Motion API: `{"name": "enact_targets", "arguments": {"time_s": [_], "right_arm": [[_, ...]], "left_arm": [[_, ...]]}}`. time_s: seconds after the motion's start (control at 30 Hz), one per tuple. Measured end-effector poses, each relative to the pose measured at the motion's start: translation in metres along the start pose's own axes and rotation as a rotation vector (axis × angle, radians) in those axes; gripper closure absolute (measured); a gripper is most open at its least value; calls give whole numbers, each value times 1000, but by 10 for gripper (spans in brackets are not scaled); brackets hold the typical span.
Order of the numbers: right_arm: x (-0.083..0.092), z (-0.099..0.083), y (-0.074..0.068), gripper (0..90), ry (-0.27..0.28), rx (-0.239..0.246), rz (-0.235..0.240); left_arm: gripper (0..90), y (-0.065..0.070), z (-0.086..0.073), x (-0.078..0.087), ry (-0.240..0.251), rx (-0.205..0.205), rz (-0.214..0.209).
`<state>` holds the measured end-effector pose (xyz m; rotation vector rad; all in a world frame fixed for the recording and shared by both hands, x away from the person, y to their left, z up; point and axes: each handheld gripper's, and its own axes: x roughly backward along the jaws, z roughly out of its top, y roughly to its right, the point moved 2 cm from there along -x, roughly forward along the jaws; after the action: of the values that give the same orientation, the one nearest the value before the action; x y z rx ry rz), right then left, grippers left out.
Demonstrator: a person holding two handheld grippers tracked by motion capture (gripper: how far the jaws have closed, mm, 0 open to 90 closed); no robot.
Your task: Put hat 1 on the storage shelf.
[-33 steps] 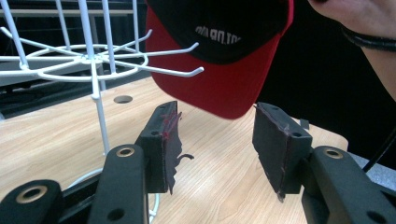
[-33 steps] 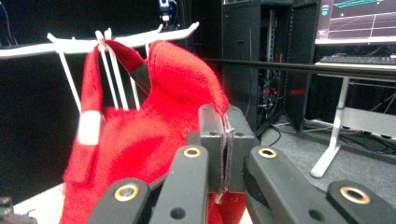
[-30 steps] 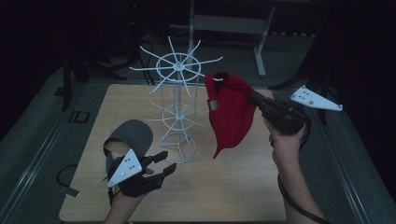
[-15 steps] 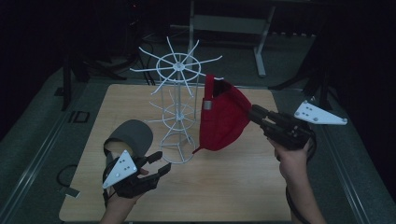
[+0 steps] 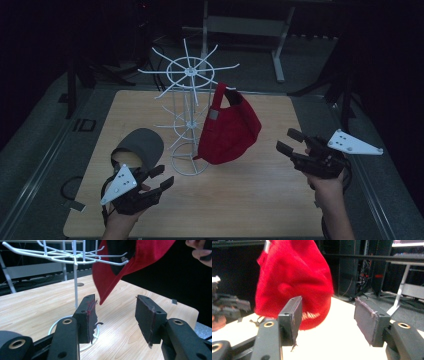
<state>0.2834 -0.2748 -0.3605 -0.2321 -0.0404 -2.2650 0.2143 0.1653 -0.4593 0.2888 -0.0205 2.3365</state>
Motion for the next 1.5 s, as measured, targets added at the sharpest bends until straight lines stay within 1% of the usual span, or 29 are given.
{"name": "enact_targets", "arguments": {"time_s": [0.03, 0.1, 0.13, 0.27, 0.3, 0.33, 0.4, 0.43, 0.57, 0.63, 0.7, 0.73, 0.77, 0.8, 0.83, 0.9, 0.93, 0.97, 1.0, 1.03, 1.07, 1.13, 1.17, 1.2, 1.27, 1.33, 1.37, 1.43, 1.5], "right_arm": [[0, -5, 1, 361, -10, 5, 6], [1, -16, 3, 338, -49, 3, 8], [0, -22, 4, 312, -67, 1, 6], [0, -47, 7, 235, -101, -20, 7], [1, -55, 8, 196, -107, -37, 15], [1, -59, 8, 170, -112, -36, 32], [2, -70, 9, 158, -119, -40, 35], [2, -75, 9, 145, -127, -44, 47], [3, -93, 9, 138, -159, -36, 48], [4, -102, 9, 128, -165, -47, 56], [5, -110, 9, 119, -180, -43, 67], [6, -113, 9, 119, -176, -45, 69], [7, -116, 9, 122, -181, -42, 64], [7, -119, 10, 142, -193, -29, 35], [7, -122, 10, 144, -205, -13, 1], [9, -128, 12, 147, -203, 7, -38], [10, -131, 13, 148, -211, 5, -42], [11, -135, 14, 148, -220, 1, -48], [11, -135, 14, 148, -220, 1, -48], [13, -139, 15, 152, -222, 0, -54], [14, -144, 16, 158, -229, -6, -58], [16, -150, 18, 161, -234, -25, -66], [18, -152, 19, 170, -230, -38, -65], [19, -154, 19, 170, -226, -51, -67], [22, -159, 20, 170, -220, -54, -83], [25, -164, 22, 170, -208, -50, -96], [26, -166, 23, 170, -204, -49, -103], [28, -172, 24, 170, -207, -42, -116], [30, -177, 26, 170, -214, -39, -132]], "left_arm": [[514, -1, -1, 1, 2, -4, -4], [514, -2, -4, 2, 11, -8, -16], [514, -4, -7, 3, 15, -9, -19], [515, -10, -16, 5, 4, -4, 1], [515, -11, -18, 6, -1, -3, 10], [515, -14, -20, 7, -5, -2, 21], [514, -19, -24, 11, -11, 3, 43], [514, -22, -26, 13, -10, 6, 53], [514, -35, -34, 24, -8, 15, 97], [514, -42, -38, 31, -13, 17, 130], [514, -50, -44, 37, -18, 31, 155], [513, -54, -47, 40, -26, 36, 176], [506, -58, -50, 43, -36, 42, 197], [483, -62, -54, 46, -46, 51, 216], [480, -66, -57, 49, -57, 55, 239], [439, -74, -65, 54, -83, 78, 277], [418, -78, -69, 56, -97, 92, 301], [412, -78, -69, 56, -97, 92, 301], [412, -82, -74, 59, -108, 108, 319], [399, -87, -80, 60, -133, 119, 339], [377, -89, -83, 61, -154, 120, 366], [373, -95, -91, 63, -181, 139, 386], [347, -98, -94, 62, -198, 152, 398], [325, -100, -97, 63, -204, 157, 411], [323, -103, -102, 62, -220, 169, 420], [312, -106, -106, 60, -242, 171, 429], [312, -107, -108, 59, -254, 173, 427], [305, -109, -111, 56, -279, 173, 432], [301, -110, -113, 53, -295, 174, 426]]}}
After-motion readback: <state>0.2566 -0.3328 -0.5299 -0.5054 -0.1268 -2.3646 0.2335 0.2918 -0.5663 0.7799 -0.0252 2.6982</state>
